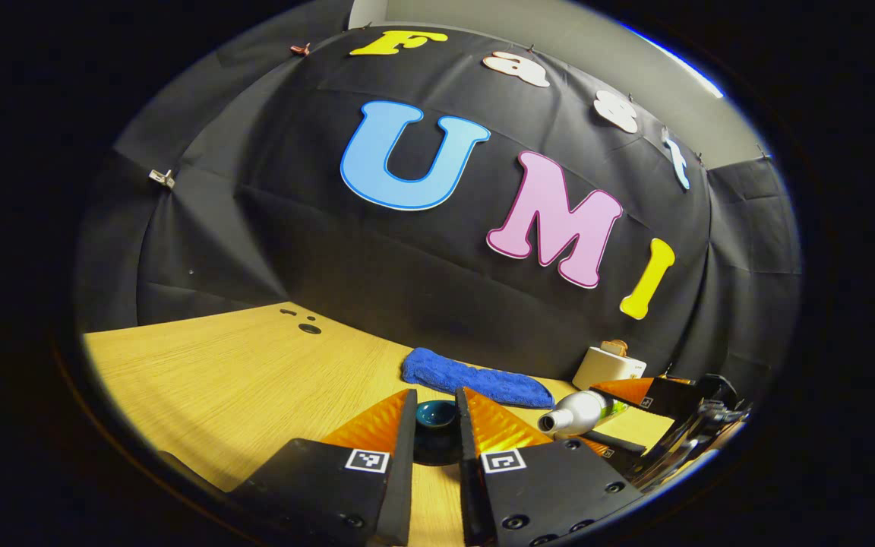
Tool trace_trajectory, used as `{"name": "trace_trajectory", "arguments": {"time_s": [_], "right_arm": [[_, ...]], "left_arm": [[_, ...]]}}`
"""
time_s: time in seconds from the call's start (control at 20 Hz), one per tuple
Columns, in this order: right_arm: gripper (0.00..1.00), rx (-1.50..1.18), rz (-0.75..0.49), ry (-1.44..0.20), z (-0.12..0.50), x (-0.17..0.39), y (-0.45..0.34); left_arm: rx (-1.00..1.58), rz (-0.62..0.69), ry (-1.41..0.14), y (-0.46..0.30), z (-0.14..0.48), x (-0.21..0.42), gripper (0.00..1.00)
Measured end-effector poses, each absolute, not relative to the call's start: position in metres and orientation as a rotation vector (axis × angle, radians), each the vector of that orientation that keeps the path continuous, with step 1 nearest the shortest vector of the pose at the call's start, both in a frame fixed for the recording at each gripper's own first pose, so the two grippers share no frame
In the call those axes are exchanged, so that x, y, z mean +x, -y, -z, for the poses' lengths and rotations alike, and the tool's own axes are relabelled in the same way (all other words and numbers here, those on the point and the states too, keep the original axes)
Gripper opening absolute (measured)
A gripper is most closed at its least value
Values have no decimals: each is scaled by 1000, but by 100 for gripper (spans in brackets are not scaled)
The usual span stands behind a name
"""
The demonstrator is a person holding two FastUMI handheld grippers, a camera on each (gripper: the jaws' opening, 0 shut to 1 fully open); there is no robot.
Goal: Open the teacup lid with one hand, grasp the water bottle and pour water into the teacup with the other hand; after pouring, place the water bottle on the coaster and then close the teacup lid.
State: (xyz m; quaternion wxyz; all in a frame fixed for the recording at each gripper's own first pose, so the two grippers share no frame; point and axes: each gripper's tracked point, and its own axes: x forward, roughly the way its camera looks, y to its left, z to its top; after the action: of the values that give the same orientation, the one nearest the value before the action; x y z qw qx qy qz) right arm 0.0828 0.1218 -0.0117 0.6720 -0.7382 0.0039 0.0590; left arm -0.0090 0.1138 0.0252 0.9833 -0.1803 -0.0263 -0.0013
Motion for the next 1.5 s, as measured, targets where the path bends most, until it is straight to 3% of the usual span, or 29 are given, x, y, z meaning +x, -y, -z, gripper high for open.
{"name": "trace_trajectory", "arguments": {"time_s": [1.5], "right_arm": [[77,-2047,-176,82,10,77,-136]], "left_arm": [[-396,-15,37,-124,-18,-10,30]]}}
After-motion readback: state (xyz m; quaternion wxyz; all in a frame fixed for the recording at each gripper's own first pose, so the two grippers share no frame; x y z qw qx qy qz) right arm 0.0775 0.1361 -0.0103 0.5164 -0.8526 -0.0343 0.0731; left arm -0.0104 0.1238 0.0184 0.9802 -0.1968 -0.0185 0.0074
